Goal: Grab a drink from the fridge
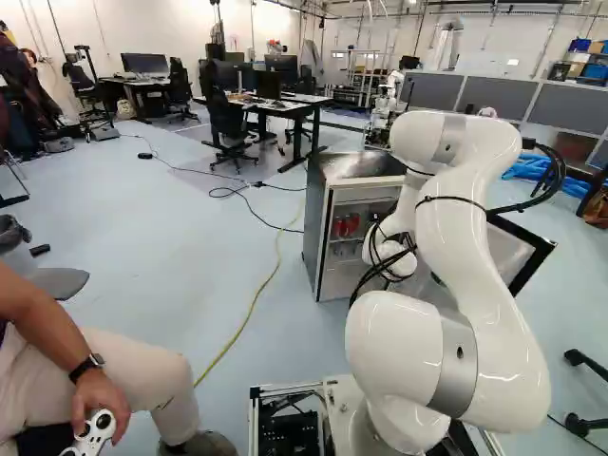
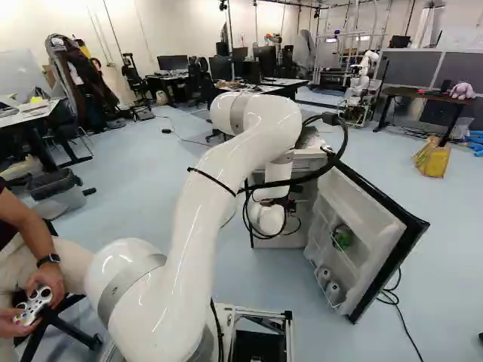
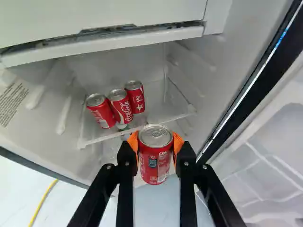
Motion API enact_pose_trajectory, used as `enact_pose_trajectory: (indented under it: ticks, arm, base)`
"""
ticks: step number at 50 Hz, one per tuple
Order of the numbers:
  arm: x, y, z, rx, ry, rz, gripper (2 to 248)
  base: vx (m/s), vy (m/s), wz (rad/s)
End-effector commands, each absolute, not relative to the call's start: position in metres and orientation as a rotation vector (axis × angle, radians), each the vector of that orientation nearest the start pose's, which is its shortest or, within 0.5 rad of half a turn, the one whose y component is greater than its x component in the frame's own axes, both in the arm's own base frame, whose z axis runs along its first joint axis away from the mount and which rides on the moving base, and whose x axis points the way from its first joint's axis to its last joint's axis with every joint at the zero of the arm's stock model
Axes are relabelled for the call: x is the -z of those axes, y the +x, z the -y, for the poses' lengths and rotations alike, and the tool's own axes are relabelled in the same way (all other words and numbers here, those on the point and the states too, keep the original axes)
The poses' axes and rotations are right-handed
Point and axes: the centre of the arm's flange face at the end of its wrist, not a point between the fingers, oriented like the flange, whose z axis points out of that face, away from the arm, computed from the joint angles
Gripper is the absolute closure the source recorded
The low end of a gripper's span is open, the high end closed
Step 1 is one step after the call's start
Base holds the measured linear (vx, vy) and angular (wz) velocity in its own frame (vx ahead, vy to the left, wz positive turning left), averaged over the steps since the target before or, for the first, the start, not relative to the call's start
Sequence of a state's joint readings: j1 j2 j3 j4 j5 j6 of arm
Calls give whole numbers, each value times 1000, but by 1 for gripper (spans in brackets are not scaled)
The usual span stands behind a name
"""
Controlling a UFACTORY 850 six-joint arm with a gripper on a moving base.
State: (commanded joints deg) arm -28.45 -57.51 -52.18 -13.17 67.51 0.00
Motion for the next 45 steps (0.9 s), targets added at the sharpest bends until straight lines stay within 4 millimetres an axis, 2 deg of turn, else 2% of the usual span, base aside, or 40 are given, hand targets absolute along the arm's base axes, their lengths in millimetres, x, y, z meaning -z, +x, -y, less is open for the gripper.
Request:
enact_pose_trajectory:
  ticks: [45]
  arm:
    - [-170, 378, 190, 1617, -2794, -423, 159]
  base:
    - [0, 0, 0]
